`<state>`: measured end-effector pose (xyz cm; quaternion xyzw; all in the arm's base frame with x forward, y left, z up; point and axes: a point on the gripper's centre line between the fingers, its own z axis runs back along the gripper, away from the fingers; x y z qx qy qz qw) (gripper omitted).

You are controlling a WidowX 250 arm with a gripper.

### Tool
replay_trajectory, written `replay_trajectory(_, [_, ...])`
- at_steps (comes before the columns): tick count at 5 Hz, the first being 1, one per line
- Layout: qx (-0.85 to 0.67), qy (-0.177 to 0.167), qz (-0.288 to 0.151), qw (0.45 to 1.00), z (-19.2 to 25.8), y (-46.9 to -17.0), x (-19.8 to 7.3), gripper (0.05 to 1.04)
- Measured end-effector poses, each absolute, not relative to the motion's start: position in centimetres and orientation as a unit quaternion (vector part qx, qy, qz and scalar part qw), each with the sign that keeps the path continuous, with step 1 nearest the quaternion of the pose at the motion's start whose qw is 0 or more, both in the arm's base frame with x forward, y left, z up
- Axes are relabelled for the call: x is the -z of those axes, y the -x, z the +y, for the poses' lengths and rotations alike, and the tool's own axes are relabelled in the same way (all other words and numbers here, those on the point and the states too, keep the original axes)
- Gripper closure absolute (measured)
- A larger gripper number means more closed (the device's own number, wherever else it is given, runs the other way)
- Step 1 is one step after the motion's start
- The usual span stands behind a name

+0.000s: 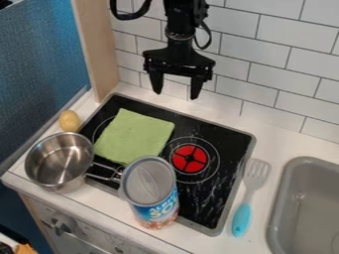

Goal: Move the silver pot to the top right of the stove

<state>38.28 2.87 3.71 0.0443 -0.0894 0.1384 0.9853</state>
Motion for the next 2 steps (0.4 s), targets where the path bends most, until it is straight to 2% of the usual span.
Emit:
replay_trajectory(1, [-0.140, -0.046, -0.065, 0.987, 2.8, -37.6, -2.0, 0.084])
replay_trajectory(2, [-0.162, -0.048, -0.036, 0.985, 3.7, -35.2, -1.0, 0.084])
